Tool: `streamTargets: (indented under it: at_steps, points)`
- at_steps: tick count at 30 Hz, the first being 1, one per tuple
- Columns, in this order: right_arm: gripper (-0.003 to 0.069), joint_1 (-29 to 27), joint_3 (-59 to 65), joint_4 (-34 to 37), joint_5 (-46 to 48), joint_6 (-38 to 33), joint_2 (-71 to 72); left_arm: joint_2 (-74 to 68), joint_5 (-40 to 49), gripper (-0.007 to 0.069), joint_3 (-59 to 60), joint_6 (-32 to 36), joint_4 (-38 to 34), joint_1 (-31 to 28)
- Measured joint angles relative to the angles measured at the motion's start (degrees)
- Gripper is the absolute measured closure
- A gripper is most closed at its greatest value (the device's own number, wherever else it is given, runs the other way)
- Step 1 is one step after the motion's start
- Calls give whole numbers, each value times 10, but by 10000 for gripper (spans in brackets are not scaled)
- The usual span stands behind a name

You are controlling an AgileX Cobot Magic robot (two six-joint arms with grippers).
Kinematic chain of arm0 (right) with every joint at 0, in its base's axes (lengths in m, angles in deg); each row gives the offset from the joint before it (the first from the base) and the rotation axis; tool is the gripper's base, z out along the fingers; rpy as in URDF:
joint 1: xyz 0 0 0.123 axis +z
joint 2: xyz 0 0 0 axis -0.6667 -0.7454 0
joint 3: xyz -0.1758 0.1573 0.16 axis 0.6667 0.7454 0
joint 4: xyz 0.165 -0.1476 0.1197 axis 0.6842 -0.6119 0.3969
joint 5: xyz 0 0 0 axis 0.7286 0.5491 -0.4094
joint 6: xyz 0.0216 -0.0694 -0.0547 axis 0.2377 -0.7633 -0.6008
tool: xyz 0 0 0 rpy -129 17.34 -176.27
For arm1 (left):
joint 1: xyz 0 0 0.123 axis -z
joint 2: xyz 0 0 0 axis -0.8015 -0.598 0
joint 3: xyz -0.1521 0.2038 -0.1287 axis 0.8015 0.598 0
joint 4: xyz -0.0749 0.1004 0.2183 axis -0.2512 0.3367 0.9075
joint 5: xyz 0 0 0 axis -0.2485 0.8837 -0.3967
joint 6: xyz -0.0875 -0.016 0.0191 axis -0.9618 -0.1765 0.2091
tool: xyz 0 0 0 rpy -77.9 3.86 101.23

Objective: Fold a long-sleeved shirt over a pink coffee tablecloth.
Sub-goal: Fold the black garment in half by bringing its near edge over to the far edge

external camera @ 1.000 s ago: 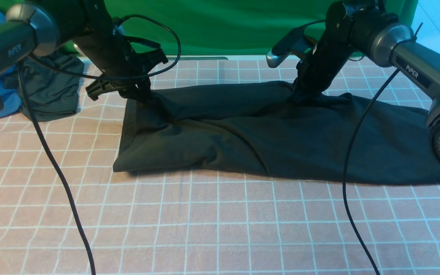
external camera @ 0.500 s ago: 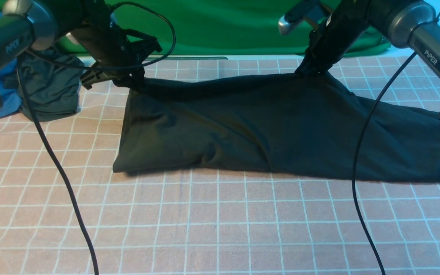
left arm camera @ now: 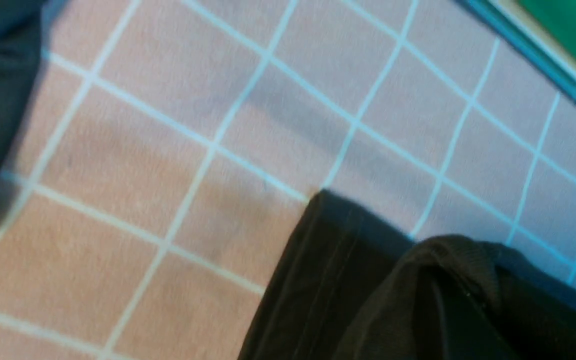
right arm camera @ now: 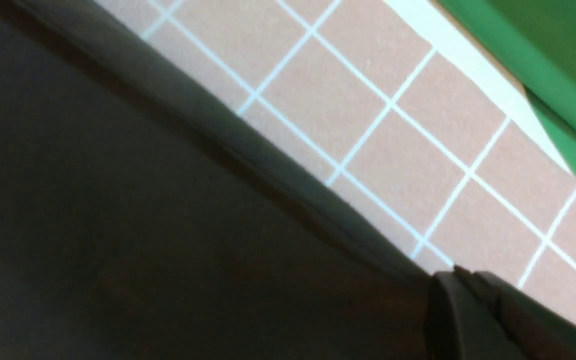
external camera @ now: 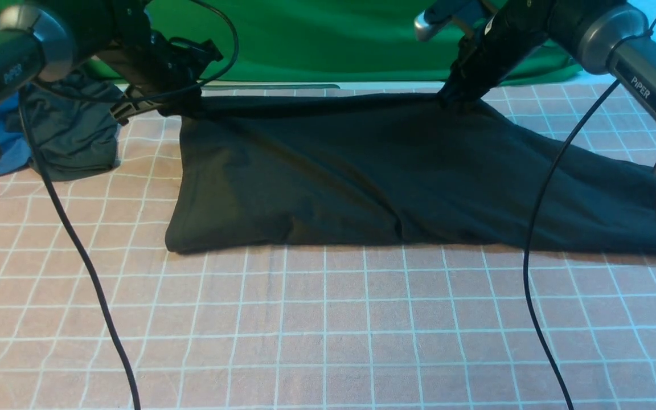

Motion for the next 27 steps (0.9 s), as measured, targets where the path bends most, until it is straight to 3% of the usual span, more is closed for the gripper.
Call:
streamTargets:
  at_steps: [5,12,17,21,22,24,27]
  points:
    - [617,1,0,-1,-13,12,-19,-5,-26,578,0,50,-4,4]
    - [617,1,0,-2,-28,20,-24,-21,-53,570,0,61,-3,7]
    - [604,1,0,-3,-39,34,-24,-30,-59,491,0,70,0,8]
    - [475,1,0,-7,-61,78,-24,-30,-65,334,0,58,19,8]
    - [454,1,0,-7,-62,82,-24,-30,-65,326,0,57,19,8]
    - [340,2,0,-10,-62,97,-24,-25,-55,238,0,55,33,8]
    - [188,2,0,-32,-21,101,-15,3,-11,170,0,53,47,8]
